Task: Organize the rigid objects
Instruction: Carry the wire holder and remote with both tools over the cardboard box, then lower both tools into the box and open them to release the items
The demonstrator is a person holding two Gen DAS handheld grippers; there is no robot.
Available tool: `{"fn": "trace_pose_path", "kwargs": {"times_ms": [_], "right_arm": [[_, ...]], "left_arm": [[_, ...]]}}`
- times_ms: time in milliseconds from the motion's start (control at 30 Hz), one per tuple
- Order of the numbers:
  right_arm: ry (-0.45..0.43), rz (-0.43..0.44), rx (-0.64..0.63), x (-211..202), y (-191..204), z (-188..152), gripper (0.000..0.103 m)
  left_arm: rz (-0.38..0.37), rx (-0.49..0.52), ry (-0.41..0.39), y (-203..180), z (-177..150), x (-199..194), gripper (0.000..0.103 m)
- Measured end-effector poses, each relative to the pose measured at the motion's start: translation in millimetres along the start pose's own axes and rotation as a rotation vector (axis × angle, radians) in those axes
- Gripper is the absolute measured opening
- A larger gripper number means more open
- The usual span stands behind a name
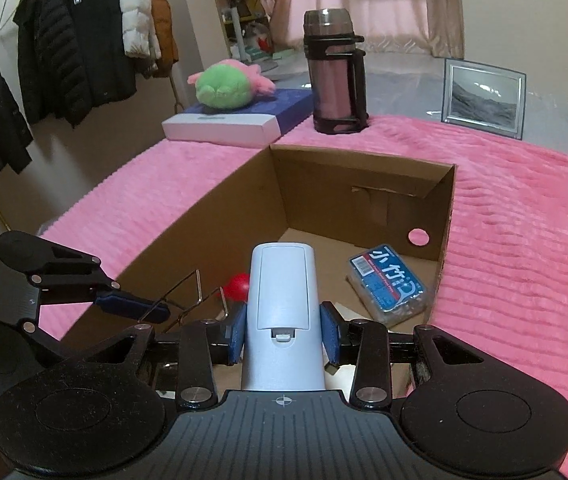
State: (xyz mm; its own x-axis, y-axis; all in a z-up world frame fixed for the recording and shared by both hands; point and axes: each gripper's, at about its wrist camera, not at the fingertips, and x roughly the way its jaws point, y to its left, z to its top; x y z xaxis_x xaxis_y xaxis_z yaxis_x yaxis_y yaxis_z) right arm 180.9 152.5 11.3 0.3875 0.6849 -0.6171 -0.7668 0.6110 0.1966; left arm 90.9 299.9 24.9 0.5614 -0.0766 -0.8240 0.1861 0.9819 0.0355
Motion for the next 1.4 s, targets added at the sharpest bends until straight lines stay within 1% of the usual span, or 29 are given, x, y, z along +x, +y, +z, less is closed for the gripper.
{"fn": "trace_pose_path", "kwargs": {"times_ms": [200,433,500,567,600,700,833,1033,1233,1400], "right_arm": [[0.025,-0.05,-0.088,7,7,-2,0.035],[0.018,-0.044,-0.084,10,5,-1,0.035],[0.016,-0.044,-0.08,10,3,-1,0.035],[0.012,-0.045,-0.073,9,1,-1,0.035],[0.012,-0.044,-0.069,9,0,-1,0.035],[0.014,-0.043,-0.058,8,-3,-1,0.035],[0.014,-0.034,-0.051,7,-5,-2,0.035],[0.011,-0.028,-0.054,6,-5,-1,0.035],[0.012,-0.023,-0.044,7,-6,-3,0.035],[0.013,-0.022,-0.046,7,-5,-2,0.035]], "left_arm": [[-0.011,0.018,0.015,-3,4,10,0.049],[-0.001,0.035,0.017,-3,5,12,0.049],[0.021,0.053,0.017,-6,4,12,0.049],[0.067,0.1,0.016,-14,3,12,0.049],[0.072,0.118,0.016,-18,3,12,0.049],[0.039,0.137,0.024,-23,4,14,0.049],[0.032,0.153,0.039,-25,4,21,0.049],[0.011,0.15,0.054,-25,3,26,0.05],[0.011,0.142,0.067,-22,2,33,0.05],[0.008,0.14,0.061,-22,3,31,0.049]]}}
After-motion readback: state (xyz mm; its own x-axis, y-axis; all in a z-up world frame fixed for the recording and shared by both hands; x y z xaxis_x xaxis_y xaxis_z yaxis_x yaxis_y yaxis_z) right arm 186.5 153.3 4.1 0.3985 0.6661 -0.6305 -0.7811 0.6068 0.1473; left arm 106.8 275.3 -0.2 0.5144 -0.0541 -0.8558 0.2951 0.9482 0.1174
